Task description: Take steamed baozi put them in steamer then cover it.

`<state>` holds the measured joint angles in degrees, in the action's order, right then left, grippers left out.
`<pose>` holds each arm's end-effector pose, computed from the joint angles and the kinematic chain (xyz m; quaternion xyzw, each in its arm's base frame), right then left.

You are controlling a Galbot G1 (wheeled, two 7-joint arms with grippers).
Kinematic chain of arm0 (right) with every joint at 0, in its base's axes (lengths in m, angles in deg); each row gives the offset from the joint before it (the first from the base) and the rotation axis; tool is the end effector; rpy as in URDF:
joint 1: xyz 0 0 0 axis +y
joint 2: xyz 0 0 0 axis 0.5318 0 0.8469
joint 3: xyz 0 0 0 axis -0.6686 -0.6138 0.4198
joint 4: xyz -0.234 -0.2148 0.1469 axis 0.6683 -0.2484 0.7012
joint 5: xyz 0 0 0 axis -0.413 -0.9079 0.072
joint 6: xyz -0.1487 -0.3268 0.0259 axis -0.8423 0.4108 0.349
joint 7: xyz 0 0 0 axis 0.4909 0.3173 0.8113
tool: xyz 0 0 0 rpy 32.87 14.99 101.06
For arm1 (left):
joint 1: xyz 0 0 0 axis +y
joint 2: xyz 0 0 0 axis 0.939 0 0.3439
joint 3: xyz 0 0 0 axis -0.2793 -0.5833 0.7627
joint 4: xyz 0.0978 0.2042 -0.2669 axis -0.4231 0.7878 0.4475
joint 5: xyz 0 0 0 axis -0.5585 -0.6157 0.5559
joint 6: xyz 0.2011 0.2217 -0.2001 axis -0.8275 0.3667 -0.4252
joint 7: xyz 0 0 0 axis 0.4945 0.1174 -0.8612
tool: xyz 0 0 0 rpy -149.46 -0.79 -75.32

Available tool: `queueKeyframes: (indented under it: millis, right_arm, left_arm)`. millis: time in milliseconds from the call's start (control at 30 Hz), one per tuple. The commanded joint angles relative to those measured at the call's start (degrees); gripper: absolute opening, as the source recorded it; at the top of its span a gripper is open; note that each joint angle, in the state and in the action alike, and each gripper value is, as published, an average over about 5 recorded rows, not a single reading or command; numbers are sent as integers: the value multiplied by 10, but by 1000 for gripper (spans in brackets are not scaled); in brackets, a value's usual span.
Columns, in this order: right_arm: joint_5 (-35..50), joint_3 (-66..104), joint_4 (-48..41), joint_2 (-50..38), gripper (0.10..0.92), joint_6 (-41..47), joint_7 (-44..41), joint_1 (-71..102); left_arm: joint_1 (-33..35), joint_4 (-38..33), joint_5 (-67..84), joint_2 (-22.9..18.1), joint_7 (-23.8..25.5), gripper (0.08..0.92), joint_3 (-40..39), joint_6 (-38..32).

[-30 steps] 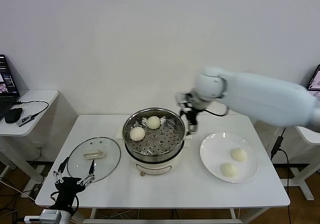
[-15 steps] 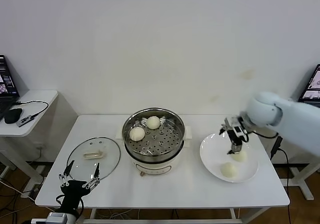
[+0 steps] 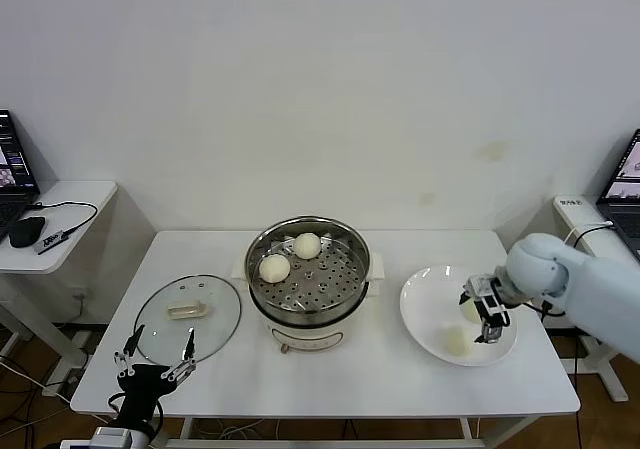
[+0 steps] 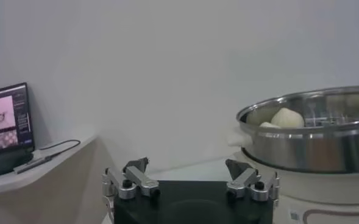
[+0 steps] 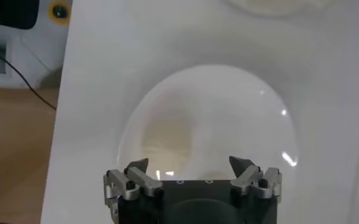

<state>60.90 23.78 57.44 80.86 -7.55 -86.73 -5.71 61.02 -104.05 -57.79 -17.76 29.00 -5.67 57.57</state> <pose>0.4532 -0.1474 -0.1871 0.4961 -0.5180 0.5665 0.4057 0.1395 0.0870 -0.2892 0.0169 -0.9906 -0.1231 0.0576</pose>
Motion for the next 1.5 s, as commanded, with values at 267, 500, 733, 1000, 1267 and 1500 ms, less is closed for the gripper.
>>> queueKeyframes:
  millis: [267,500,733,1000,1267,1500]
  right_arm:
    - [-28,58,-71,52,823,-1,10,100]
    - [-25,65,-93,75,818,1,17,103]
    - [-25,66,-96,81,786,8,15,101]
    - [-22,66,-92,75,695,11,-2,90]
    - [-2,60,-74,46,655,13,-26,30]
    - [27,68,-52,16,647,16,-40,-41]
  left_arm:
    - [-3,9,1,1,0,823,3,0]
    - [-4,12,1,1,0,823,5,0]
    - [-4,13,1,0,0,823,6,0]
    - [-3,9,1,-2,0,823,5,0]
    - [-1,5,1,-2,-1,823,5,-1]
    - [-4,-1,1,1,-1,823,3,0]
